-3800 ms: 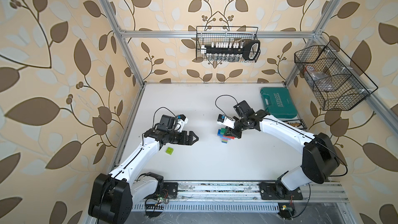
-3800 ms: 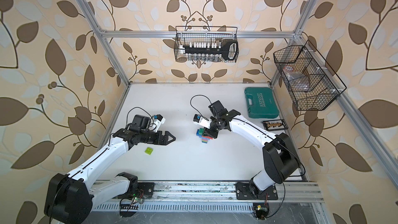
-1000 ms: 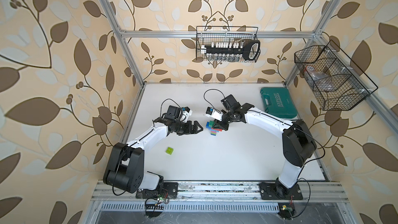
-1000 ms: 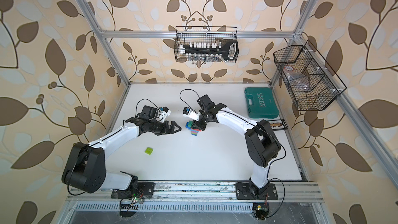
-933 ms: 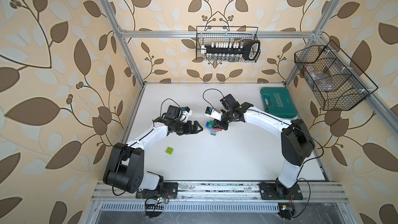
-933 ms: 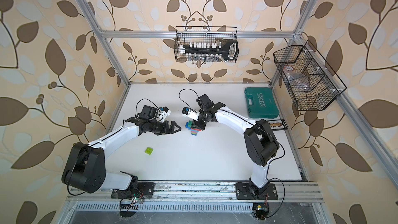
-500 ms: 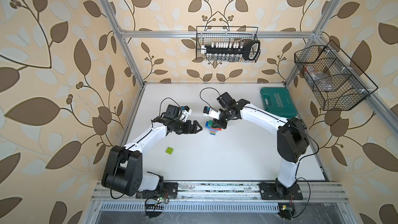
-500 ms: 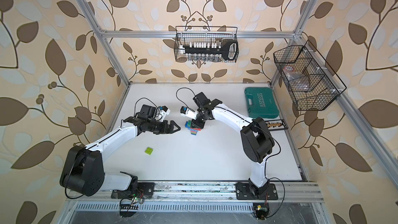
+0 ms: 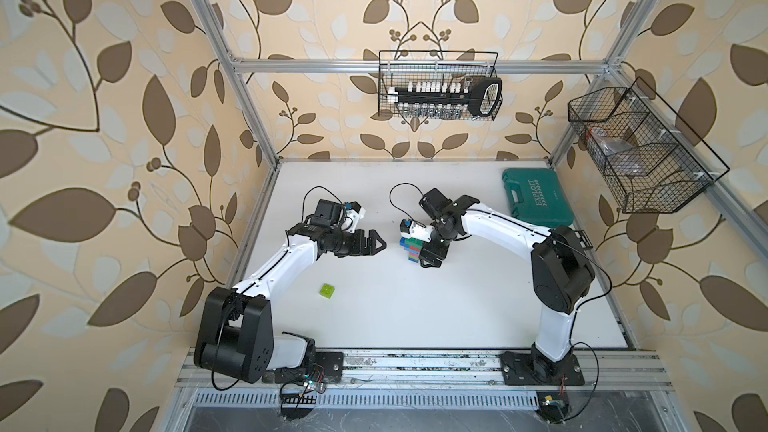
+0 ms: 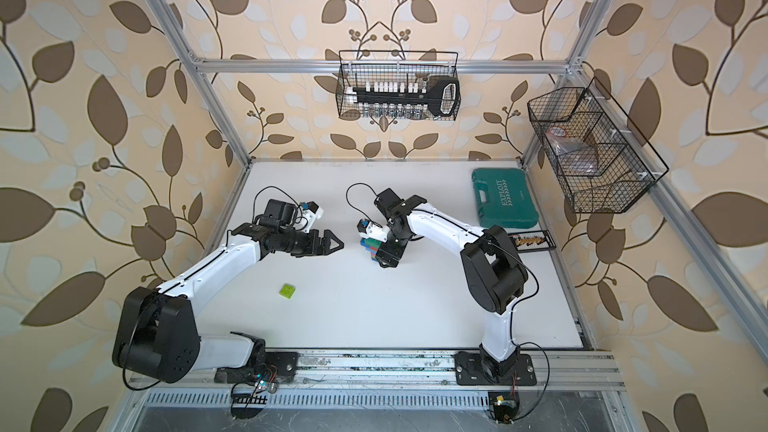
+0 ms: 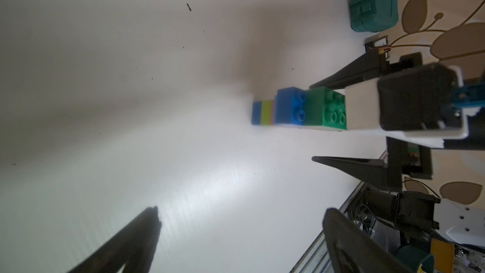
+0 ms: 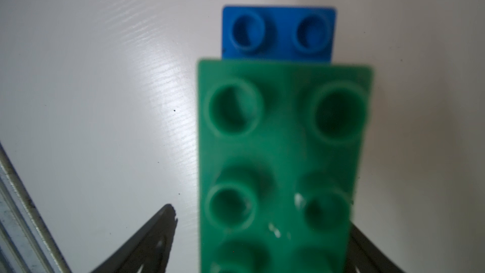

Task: Assemble a spoon with lego
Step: Assemble the lego brick with the lego brick.

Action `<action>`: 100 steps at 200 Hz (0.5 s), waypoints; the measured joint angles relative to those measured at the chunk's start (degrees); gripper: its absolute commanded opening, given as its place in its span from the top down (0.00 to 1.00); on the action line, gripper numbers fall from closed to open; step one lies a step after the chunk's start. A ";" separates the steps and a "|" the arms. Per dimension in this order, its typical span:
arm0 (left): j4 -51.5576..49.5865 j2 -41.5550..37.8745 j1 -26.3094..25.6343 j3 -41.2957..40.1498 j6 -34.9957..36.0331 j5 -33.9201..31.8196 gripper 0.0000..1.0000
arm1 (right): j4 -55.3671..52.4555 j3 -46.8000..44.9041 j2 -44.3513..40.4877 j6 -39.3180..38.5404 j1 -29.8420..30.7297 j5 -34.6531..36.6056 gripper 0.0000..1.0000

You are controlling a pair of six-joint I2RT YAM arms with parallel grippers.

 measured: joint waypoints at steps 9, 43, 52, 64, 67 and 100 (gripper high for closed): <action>-0.52 -0.37 1.49 0.28 0.11 0.11 0.01 | 0.26 0.00 -0.81 0.20 0.00 0.55 0.10; -2.93 -2.73 9.27 2.21 1.40 1.01 0.01 | 0.46 0.83 -5.75 1.07 0.04 1.92 0.10; -3.56 -3.28 11.34 3.02 1.64 1.68 0.01 | 0.33 1.62 -6.99 1.42 0.17 2.60 0.10; -4.39 -3.87 14.88 4.39 1.97 2.29 0.01 | 0.24 2.89 -8.66 2.05 0.87 4.09 0.10; -4.61 -3.98 15.67 4.74 2.01 2.34 0.01 | 0.24 3.21 -9.01 2.16 1.14 4.31 0.10; -6.88 -4.00 28.74 8.09 1.11 3.50 0.01 | 0.35 8.31 -11.96 6.60 8.76 10.10 0.11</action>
